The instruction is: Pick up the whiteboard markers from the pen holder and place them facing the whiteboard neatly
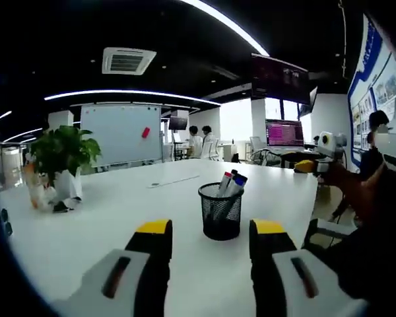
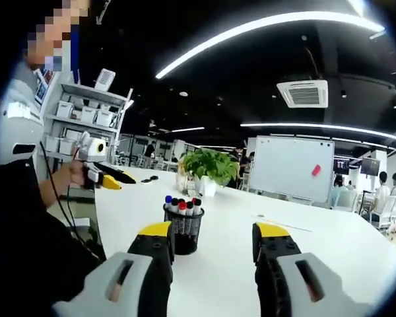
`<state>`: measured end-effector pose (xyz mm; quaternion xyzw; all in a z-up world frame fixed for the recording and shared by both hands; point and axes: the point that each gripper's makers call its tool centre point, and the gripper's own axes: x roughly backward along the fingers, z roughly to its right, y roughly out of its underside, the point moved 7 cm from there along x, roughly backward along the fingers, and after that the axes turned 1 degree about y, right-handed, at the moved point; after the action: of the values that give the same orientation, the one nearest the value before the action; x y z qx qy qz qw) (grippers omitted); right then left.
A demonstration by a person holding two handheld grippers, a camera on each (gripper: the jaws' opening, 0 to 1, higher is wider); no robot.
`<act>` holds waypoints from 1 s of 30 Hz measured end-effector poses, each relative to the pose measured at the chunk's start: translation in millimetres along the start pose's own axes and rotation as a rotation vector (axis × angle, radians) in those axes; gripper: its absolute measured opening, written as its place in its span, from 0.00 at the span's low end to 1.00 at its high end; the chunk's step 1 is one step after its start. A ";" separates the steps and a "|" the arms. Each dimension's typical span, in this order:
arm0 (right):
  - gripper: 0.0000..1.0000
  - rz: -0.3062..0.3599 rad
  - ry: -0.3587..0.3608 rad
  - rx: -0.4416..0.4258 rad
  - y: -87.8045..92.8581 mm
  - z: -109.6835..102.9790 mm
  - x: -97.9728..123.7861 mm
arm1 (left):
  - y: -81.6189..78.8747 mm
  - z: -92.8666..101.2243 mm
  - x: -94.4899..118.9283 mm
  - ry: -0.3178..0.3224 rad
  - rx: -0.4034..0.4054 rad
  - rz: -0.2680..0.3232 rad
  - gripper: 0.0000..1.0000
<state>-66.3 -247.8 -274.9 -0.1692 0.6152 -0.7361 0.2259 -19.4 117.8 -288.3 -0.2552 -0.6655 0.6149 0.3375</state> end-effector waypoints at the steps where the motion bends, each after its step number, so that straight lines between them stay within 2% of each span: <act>1: 0.50 0.003 -0.004 -0.003 0.0 -0.7 -0.4 | -0.2 0.3 0.0 0.000 -0.002 0.000 0.48; 19: 0.47 -0.008 -0.014 -0.022 4.8 -4.0 -3.9 | -0.3 0.6 0.3 0.003 -0.005 -0.001 0.48; 23: 0.40 0.001 -0.025 -0.048 4.8 -5.5 -6.0 | 0.4 -0.1 0.5 -0.001 -0.003 -0.006 0.48; 30: 0.40 -0.011 -0.019 -0.060 6.9 -5.6 -12.6 | 0.4 1.9 1.0 0.013 0.007 0.000 0.47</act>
<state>-57.8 -237.2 -282.3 -0.1862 0.6338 -0.7171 0.2223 -21.5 117.4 -288.6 -0.2582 -0.6610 0.6156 0.3426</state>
